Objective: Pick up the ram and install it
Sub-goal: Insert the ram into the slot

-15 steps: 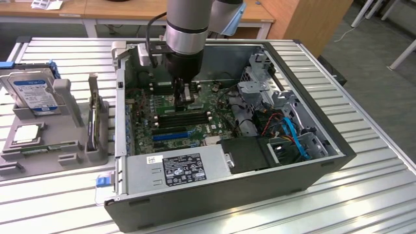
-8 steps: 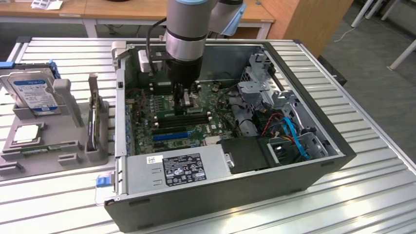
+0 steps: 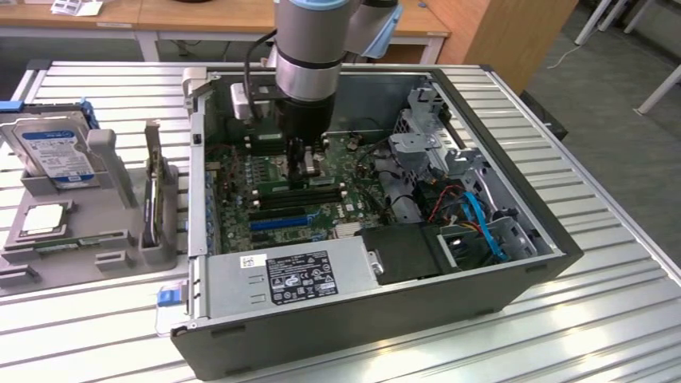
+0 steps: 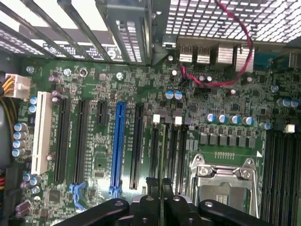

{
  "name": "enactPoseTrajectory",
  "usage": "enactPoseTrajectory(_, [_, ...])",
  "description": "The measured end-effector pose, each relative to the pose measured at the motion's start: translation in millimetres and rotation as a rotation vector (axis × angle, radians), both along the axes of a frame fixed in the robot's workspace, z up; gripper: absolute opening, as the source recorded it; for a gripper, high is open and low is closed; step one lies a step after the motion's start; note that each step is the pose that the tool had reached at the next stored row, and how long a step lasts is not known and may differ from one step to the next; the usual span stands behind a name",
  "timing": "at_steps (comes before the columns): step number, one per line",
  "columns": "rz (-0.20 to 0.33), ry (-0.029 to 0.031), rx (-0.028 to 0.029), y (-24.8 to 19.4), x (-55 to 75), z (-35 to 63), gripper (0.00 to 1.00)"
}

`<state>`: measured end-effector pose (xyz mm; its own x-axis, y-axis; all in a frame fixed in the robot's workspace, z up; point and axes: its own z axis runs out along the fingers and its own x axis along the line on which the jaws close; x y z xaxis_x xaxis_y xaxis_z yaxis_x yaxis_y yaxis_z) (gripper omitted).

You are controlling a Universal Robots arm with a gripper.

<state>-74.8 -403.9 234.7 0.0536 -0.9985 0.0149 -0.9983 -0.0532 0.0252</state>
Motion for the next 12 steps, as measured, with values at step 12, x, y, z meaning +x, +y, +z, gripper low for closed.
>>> enactPoseTrajectory(12, [-0.002,0.0,0.0001,-3.1,0.8,-0.7,0.13])
